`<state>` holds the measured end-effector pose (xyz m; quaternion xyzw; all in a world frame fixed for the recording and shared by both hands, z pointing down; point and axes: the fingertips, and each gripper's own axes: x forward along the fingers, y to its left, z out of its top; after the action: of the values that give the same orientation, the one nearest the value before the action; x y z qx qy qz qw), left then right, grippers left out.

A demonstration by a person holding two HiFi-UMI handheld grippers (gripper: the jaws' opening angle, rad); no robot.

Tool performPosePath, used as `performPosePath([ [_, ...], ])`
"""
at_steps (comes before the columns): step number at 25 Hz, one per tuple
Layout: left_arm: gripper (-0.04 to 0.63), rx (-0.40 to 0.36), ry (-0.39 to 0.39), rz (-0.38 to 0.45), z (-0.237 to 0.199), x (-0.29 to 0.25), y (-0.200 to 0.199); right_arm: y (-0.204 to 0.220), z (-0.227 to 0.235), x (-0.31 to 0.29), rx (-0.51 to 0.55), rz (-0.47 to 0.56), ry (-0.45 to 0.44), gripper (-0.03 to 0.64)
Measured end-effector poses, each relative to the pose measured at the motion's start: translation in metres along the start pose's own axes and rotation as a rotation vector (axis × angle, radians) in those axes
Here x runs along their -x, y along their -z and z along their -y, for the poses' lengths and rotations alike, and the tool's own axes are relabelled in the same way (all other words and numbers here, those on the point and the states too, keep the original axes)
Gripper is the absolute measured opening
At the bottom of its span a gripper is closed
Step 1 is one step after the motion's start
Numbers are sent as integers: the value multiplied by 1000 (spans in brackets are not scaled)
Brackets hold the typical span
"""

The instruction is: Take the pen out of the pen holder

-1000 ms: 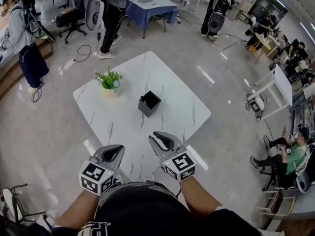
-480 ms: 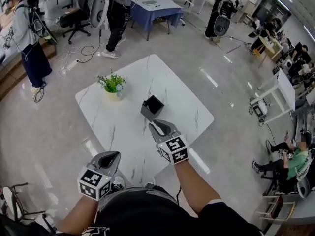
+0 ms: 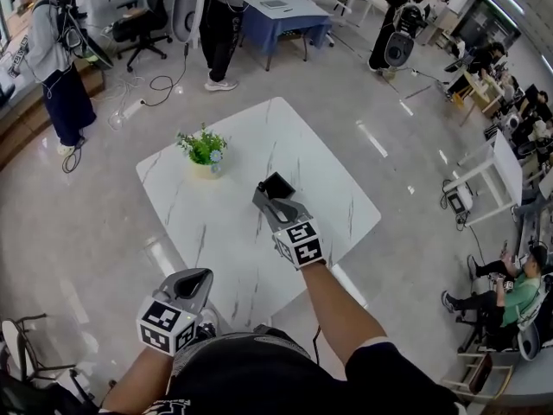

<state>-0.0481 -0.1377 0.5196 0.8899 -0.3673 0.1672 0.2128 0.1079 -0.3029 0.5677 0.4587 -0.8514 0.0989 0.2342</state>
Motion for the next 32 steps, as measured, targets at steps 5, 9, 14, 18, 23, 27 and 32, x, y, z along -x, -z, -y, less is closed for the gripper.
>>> performPosePath([
  [5,57,20,-13,-13,-8,1,6,6,12,-25,8,-41,11,67],
  [9,57,36,-24,-17,-13,0,6,8,22,-43,-15,-57,23,67],
  [14,57,50,-40,-26,-15,1,12,12,28,-60,-14,-77,21,67],
  [18,57,62,-53,-31,-18,4,16,13,32,-70,-15,-92,23,69],
  [23,57,72,-62,-38,-16,8,19,14,31,-76,-6,-103,12,68],
  [27,57,80,-71,-39,-16,9,22,17,33,-82,2,-115,14,69],
  [32,57,89,-84,-41,-19,13,25,18,37,-86,7,-118,28,69],
])
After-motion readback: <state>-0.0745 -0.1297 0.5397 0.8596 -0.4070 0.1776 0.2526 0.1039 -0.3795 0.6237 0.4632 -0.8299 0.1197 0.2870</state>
